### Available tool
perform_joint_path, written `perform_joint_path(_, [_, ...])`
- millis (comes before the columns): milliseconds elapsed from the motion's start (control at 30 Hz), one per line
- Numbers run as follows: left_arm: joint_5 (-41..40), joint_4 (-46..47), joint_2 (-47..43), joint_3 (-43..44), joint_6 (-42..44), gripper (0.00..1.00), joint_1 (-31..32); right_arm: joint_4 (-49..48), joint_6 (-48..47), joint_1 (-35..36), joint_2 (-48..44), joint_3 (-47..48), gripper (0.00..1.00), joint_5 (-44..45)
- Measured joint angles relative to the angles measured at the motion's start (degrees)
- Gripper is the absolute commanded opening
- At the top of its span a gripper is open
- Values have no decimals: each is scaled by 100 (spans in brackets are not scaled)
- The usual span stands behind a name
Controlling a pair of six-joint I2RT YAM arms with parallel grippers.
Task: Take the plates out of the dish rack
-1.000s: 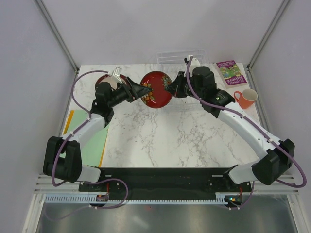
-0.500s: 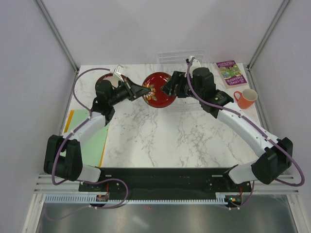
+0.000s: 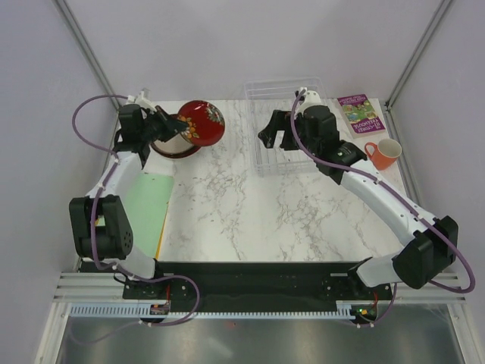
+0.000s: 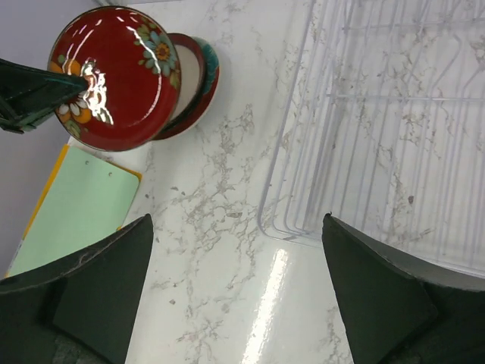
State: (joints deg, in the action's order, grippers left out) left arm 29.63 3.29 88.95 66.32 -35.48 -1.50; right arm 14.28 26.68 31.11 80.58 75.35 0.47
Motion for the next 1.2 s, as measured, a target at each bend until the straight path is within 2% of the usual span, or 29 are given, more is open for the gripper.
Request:
perform_joint_path(167, [-125,-256,693,341,313,2,-824,35,-160,-216,42,-2,98,-2])
perform_joint_path(300, [-179,-387,1279,568,407,2,-1154,31,-258,-350,256,-4,98,-76])
perform_joint_path(567, [-210,-428,2151,1040,472,2,-1228,92,-400,-452,758,-155,98,-363])
perform_joint_path(933, [-131,-374,2761,1482,479,2,-1300,109,-507,-476,804,-184,98,-601])
perform_joint_path(1067, [-105,-358,2776,1493,494,15,-1300,107,-507,-485,804,-201,98,-629])
perform_joint_path(1200, [-63,-356,2824,1547,514,22,-1300,105,-507,-498,804,-243,98,-664])
